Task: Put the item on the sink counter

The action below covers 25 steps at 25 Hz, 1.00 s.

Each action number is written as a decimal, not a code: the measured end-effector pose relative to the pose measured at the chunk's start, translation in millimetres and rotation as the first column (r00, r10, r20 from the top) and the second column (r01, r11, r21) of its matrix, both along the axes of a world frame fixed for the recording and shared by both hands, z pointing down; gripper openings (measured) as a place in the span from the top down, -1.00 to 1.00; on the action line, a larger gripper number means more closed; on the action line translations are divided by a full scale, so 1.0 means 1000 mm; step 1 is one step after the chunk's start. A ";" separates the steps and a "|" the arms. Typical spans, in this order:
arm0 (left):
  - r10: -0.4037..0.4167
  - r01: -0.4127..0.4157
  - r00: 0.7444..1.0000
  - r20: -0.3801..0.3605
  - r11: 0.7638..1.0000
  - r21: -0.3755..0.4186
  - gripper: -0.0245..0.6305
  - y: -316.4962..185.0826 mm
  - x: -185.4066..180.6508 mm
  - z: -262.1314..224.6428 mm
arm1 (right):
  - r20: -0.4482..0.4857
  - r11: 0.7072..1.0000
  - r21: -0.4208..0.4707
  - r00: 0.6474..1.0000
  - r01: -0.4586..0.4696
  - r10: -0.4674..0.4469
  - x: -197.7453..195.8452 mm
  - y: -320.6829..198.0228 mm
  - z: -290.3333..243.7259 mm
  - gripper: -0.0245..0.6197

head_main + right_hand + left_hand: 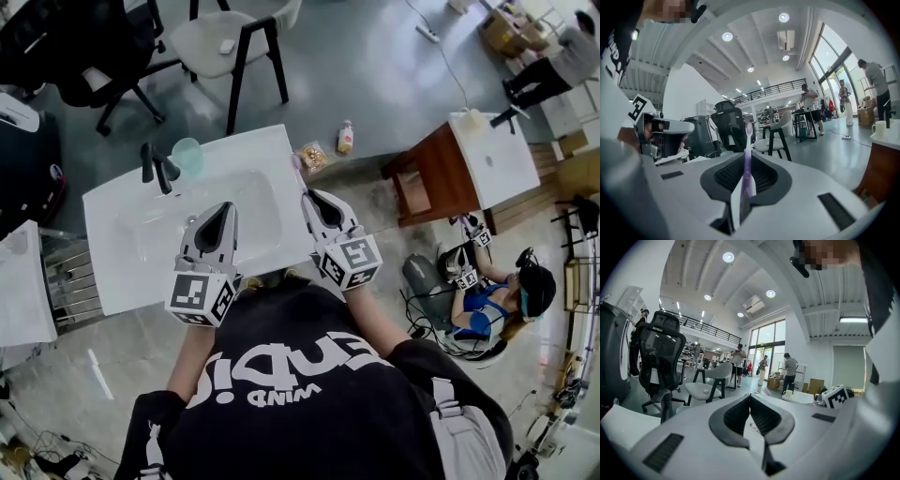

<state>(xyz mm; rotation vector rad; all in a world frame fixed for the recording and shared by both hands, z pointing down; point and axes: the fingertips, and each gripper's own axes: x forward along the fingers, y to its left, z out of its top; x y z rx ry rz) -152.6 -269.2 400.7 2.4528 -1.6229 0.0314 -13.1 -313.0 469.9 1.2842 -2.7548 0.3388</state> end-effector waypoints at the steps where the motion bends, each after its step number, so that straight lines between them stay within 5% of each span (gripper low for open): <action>1: 0.000 0.000 1.000 0.001 1.000 0.000 0.86 0.000 0.001 0.000 | -0.009 1.000 -0.007 1.000 0.002 -0.002 0.000 -0.001 0.006 0.75; 25: -0.013 0.013 1.000 0.014 0.999 -0.031 0.86 -0.001 0.005 0.013 | -0.179 0.971 -0.238 0.983 -0.015 -0.028 -0.011 -0.030 0.125 0.75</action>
